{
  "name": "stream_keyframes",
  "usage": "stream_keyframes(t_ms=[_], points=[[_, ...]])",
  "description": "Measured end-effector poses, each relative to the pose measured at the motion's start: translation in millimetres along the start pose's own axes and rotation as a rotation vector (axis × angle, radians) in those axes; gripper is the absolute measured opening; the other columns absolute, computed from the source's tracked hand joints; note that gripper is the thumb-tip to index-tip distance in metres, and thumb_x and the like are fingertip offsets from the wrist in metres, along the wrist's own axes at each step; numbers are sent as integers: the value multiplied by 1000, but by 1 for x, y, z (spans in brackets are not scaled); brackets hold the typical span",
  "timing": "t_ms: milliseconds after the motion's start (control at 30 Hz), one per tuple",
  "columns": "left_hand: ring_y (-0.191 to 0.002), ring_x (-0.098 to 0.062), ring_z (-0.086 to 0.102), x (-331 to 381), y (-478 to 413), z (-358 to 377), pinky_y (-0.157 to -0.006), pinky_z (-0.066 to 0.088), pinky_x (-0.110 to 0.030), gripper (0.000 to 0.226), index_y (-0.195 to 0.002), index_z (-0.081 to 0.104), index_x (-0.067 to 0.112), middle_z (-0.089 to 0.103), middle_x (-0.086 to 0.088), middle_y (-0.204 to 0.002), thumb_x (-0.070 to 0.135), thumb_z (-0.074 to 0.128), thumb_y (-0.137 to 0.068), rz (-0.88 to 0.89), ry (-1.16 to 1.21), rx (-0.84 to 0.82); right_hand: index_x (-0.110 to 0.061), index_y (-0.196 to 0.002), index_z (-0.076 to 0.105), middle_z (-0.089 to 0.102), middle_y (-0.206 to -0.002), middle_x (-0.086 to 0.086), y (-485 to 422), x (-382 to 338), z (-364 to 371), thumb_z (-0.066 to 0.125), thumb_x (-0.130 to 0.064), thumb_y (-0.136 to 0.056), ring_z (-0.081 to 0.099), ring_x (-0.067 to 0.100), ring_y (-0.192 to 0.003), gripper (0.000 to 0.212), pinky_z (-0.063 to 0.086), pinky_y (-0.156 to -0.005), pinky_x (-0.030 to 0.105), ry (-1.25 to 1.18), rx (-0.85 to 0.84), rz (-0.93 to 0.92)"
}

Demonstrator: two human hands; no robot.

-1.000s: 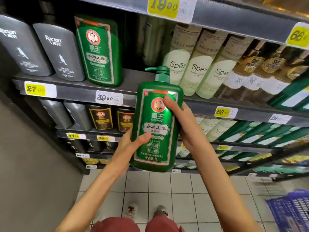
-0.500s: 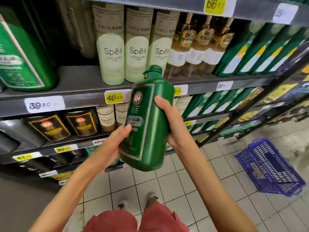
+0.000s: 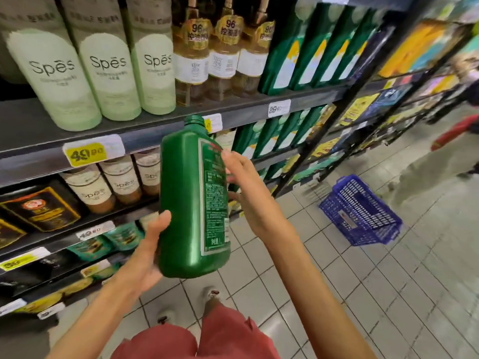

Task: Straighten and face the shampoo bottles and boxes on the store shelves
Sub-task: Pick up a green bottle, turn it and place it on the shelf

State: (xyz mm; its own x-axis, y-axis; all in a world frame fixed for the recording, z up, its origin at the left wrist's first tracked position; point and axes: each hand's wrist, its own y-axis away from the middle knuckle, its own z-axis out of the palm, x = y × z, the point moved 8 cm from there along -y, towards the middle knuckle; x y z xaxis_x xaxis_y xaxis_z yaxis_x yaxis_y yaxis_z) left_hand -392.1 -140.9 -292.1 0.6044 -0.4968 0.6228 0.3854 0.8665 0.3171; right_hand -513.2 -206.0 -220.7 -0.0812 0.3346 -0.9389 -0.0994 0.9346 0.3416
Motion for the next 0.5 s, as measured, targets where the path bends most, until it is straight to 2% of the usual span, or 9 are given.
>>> stream_keyframes(t_ms=[100, 167, 200, 233, 267, 333, 400, 433, 500], points=[[-95, -22, 69, 3, 4, 11, -70, 57, -35, 77, -96, 75, 19, 71, -7, -106, 59, 87, -32, 15, 12, -97, -18, -138, 44, 52, -138, 4, -5, 13, 8, 57, -52, -79, 49, 20, -127, 70, 34, -110, 43, -183, -197, 80], [-110, -27, 61, 3, 9, 25, -88, 52, -39, 67, -113, 67, 8, 64, -15, -119, 48, 81, -62, -11, 79, -172, -16, -124, 58, 63, -121, 5, -5, 18, 20, 59, -45, -76, 61, 18, -109, 55, 44, -103, 36, -371, -299, 125], [-123, -33, 50, 15, 14, 30, -103, 40, -43, 61, -127, 53, -2, 53, -24, -131, 37, 66, -83, 53, 52, -201, -17, -115, 63, 67, -113, 5, -6, 19, 25, 61, -43, -77, 65, 16, -100, 46, 49, -97, 33, -432, -325, 129], [-131, -40, 36, 30, 18, 20, -112, 25, -47, 57, -136, 35, -11, 38, -32, -139, 28, 47, -96, 130, 43, -145, -18, -108, 67, 70, -106, 4, -7, 21, 28, 63, -41, -80, 67, 15, -94, 37, 51, -93, 31, -461, -343, 121], [-134, -44, 26, 30, 20, 15, -114, 13, -50, 55, -139, 22, -15, 26, -37, -143, 23, 33, -100, 115, 117, -145, -17, -103, 69, 72, -101, 3, -8, 22, 30, 63, -37, -81, 68, 15, -91, 30, 53, -90, 31, -483, -350, 115], [-134, -48, 23, 21, 24, 8, -114, 11, -52, 55, -138, 17, -17, 22, -41, -142, 21, 30, -101, -1, 202, -182, -13, -103, 68, 73, -97, 4, -7, 24, 34, 58, -30, -79, 68, 16, -89, 31, 53, -89, 32, -531, -381, 99], [-126, -39, 44, 13, 20, 0, -107, 34, -45, 59, -132, 44, -7, 45, -33, -133, 35, 53, -92, -19, 89, -138, -11, -105, 67, 73, -98, 4, -6, 22, 40, 57, -27, -79, 69, 17, -90, 32, 54, -89, 32, -511, -399, 81], [-116, -31, 57, 8, 22, -7, -95, 48, -39, 63, -121, 61, 5, 59, -23, -124, 49, 69, -76, -67, 28, -73, -11, -108, 66, 73, -101, 5, -6, 21, 42, 59, -26, -79, 69, 17, -91, 33, 55, -88, 31, -451, -383, 60], [-103, -21, 66, 18, 27, -44, -78, 56, -35, 78, -107, 70, 22, 67, -8, -116, 67, 80, -43, -7, -199, 152, -10, -114, 62, 72, -105, 6, -9, 18, 47, 68, -25, -79, 70, 18, -93, 38, 57, -82, 30, -278, -294, 23]])
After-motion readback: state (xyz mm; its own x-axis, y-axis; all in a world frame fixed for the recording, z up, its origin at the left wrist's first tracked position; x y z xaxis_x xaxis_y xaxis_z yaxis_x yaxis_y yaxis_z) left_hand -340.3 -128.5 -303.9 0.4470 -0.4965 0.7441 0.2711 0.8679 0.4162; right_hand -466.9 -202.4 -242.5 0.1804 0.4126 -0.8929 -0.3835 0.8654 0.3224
